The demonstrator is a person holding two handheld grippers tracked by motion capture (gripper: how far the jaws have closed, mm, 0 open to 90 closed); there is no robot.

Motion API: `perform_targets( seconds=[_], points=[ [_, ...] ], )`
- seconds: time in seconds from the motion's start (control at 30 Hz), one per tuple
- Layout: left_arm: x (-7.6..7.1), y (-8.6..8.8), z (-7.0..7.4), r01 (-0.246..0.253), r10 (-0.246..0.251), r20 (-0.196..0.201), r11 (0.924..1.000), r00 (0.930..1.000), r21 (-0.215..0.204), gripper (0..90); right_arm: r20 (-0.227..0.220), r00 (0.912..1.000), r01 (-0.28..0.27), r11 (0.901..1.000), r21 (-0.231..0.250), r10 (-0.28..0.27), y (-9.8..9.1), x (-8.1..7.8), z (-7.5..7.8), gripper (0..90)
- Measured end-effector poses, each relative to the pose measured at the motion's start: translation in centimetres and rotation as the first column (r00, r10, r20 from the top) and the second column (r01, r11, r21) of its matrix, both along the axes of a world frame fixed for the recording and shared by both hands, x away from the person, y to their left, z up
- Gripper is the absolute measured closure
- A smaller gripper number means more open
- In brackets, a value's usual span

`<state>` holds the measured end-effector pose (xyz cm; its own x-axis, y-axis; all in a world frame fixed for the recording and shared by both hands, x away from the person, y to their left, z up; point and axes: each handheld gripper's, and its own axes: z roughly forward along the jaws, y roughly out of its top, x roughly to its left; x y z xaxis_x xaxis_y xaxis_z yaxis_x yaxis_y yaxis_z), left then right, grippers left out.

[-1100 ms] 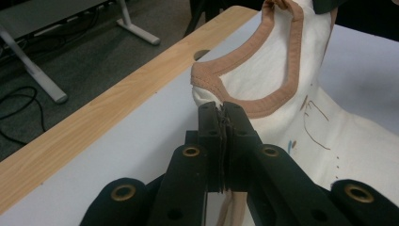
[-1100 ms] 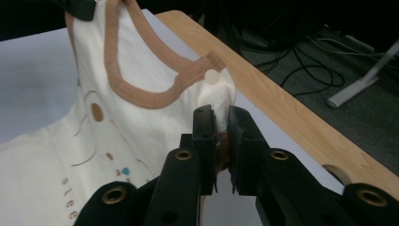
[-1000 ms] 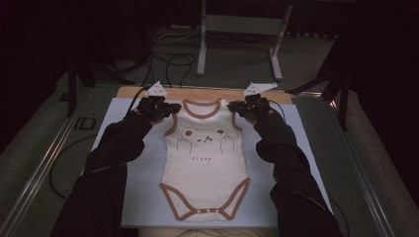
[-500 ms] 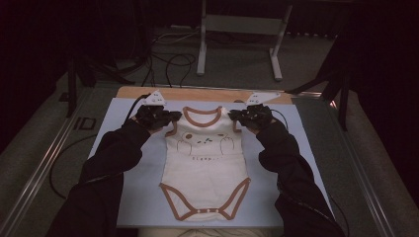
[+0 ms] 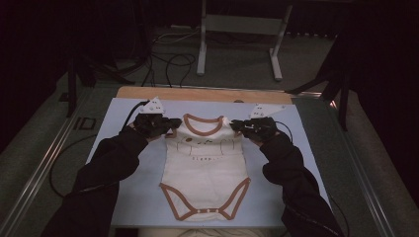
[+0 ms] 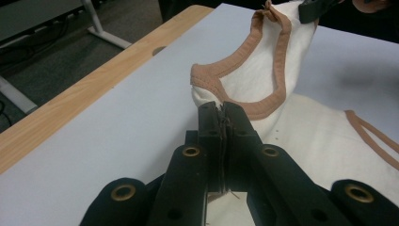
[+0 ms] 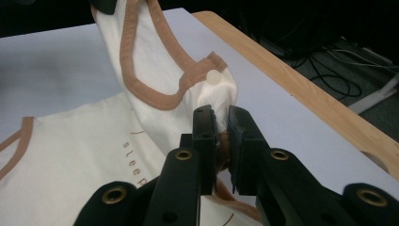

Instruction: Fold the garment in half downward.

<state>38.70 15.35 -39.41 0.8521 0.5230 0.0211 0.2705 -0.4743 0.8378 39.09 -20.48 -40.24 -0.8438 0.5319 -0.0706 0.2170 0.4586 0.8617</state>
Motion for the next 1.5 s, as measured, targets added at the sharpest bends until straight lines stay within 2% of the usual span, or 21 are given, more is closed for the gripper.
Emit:
perform_targets(
  seconds=[0.33,0.4,0.57,0.63,0.73,1.1,1.2,1.4,1.5],
  points=[
    [-2.3,0.1,-0.5,0.029,-0.029,0.005,0.9995,0.9996,-0.014,88.4,0.009,0.9998,-0.017,0.9998,0.012,0.017,-0.4,-2.3,-0.3,82.7],
    [-2.8,0.2,-0.6,0.033,-0.033,0.001,0.9991,0.9994,-0.028,88.4,0.006,0.9996,-0.027,0.9994,0.02,0.027,-0.4,-2.9,-0.5,82.6],
    [-3.7,0.4,-0.8,0.041,-0.041,0.004,0.9986,0.9991,-0.031,88.4,0.017,0.9992,-0.037,0.9993,0.002,0.037,-0.4,-4.2,-0.8,82.6],
    [-4.0,0.4,-1.0,0.044,-0.044,0.001,0.9984,0.999,-0.035,88.4,0.009,0.999,-0.044,0.9989,0.019,0.044,-0.5,-4.6,-0.9,82.6],
    [-4.6,0.4,-1.3,0.048,-0.049,-0.004,0.998,0.9988,-0.04,88.4,0.006,0.9988,-0.048,0.9986,0.019,0.048,-0.6,-5.2,-1.3,82.6],
    [-6.9,0.3,-3.0,0.073,-0.074,-0.022,0.9958,0.997,-0.055,88.3,-0.027,0.9968,-0.075,0.9968,0.028,0.076,-0.7,-7.4,-3.1,82.5],
    [-7.5,0.1,-3.4,0.082,-0.083,-0.022,0.9957,0.9963,-0.043,88.4,-0.038,0.9963,-0.076,0.9966,0.032,0.077,-0.7,-8.0,-3.6,82.5],
    [-8.8,0.1,-4.7,0.092,-0.094,-0.04,0.9946,0.9948,-0.049,88.3,-0.057,0.9949,-0.08,0.9958,0.045,0.083,-0.9,-9.3,-4.6,82.5],
    [-9.4,0.0,-5.4,0.097,-0.1,-0.05,0.9941,0.9938,-0.048,88.3,-0.058,0.9935,-0.097,0.9948,0.03,0.098,-0.9,-9.8,-5.1,82.4]
  ],
)
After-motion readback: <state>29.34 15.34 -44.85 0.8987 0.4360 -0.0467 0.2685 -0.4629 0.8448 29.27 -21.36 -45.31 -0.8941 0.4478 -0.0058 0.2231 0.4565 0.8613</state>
